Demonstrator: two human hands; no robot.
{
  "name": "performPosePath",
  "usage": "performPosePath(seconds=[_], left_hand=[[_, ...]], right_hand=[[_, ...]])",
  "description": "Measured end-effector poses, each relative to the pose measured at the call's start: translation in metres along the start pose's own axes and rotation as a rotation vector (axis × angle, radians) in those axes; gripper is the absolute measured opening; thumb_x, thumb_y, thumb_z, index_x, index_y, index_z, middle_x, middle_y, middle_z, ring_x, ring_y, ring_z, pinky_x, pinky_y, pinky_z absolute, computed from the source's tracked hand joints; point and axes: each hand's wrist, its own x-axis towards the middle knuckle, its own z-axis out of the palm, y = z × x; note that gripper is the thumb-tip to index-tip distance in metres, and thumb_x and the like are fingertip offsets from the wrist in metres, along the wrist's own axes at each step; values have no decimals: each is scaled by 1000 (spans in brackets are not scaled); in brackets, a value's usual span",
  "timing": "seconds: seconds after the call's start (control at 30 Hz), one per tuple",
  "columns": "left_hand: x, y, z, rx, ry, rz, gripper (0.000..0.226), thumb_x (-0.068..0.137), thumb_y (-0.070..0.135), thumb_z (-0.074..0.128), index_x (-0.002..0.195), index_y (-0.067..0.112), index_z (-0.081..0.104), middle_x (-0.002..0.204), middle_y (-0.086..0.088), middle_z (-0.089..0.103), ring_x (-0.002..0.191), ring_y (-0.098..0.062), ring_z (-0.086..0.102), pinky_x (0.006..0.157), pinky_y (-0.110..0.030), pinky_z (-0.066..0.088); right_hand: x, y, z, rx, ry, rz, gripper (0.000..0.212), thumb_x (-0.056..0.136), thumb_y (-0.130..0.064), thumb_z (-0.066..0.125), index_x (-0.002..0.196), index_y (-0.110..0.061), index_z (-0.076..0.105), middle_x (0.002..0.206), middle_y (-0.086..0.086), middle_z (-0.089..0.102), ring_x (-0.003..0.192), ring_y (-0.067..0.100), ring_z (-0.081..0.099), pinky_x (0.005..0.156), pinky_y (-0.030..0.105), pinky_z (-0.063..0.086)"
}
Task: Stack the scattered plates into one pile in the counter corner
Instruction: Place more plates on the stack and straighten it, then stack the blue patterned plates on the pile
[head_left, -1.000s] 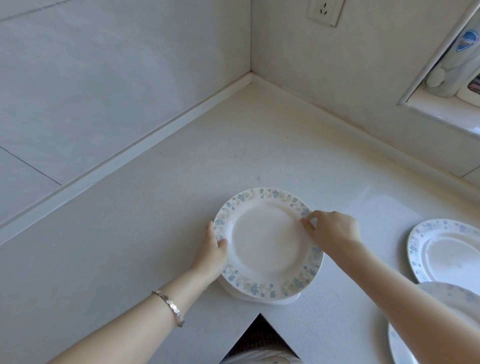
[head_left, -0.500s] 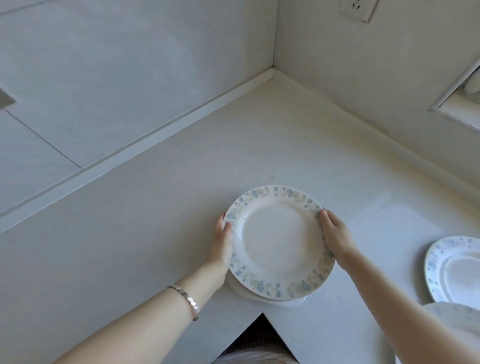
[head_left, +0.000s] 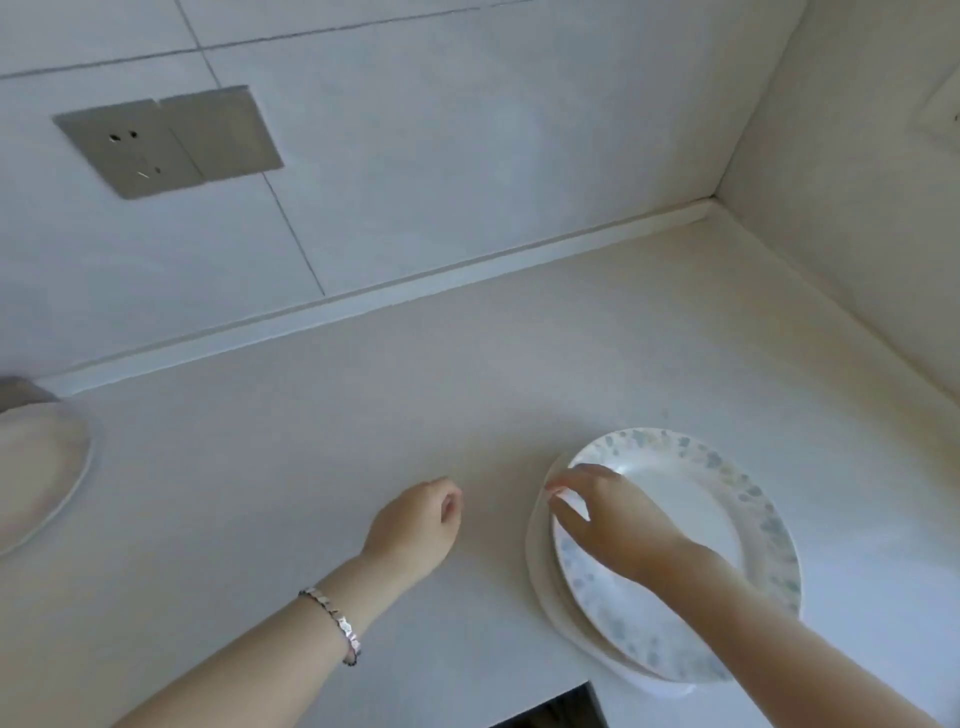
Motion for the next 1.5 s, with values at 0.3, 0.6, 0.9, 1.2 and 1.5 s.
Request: performPosePath(seconds=[0.3,0.6,0.9,1.2,1.5], left_hand=[[-63,-228,-74,-695,239,-613,29,89,13,45,60,16,50,68,-12,62,55,-23,65,48,-21,42],[-82,-421,-132,-1698,556,-1048,9,95,12,48,90,4,47,75,-10,46,65,-18,50,75,-28,54],[-39,-486,-148,-1973,668,-922,39,96,0,40,135,6,41,124,-8,58,132,-22,45,107,-35,40],[-47,-443,-177,-1893,553,-880,26,91,-16,36,78,3,49,109,-10,55,106,-24,51,105,-40,42],[-54,-287,-169,-1522,113,-547,23,89,-16,41,89,1,56,85,-12,62,76,-22,60,55,-29,58]], right_hand=[[75,-210,99,-155,-359,-290,31,95,-29,42,120,-18,57,118,2,63,110,20,57,94,30,44],[108,-346,183,-161,-412,-250,29,95,-29,42,117,-20,59,118,0,62,105,18,59,89,28,45],[135,-369,198,-157,-337,-124,29,95,-26,41,115,-20,60,115,-1,64,103,17,60,87,28,47],[125,-334,187,-203,-281,-39,29,95,-26,39,116,-24,60,117,-2,64,105,19,60,88,28,46],[86,-232,116,401,62,307,20,95,-16,41,96,-15,61,78,-3,65,81,20,63,74,29,48]])
